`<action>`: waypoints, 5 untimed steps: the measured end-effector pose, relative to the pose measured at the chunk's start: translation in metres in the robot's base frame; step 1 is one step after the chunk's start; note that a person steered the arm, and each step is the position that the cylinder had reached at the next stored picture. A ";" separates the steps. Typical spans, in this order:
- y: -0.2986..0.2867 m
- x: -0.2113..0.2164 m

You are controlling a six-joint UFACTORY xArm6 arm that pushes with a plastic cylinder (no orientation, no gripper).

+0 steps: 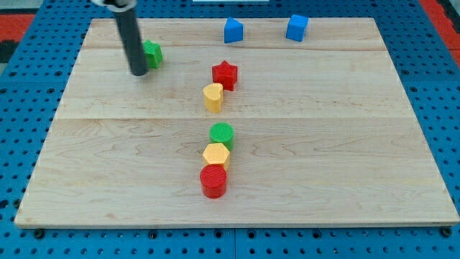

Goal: Push the green star left to the blue triangle

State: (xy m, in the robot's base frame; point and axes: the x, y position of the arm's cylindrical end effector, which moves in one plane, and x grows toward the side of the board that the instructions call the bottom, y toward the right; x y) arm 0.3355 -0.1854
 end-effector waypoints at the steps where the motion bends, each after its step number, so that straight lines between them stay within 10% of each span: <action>1: 0.011 -0.038; 3: 0.051 0.006; 5: 0.079 -0.037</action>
State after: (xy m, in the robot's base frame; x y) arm 0.2987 -0.1066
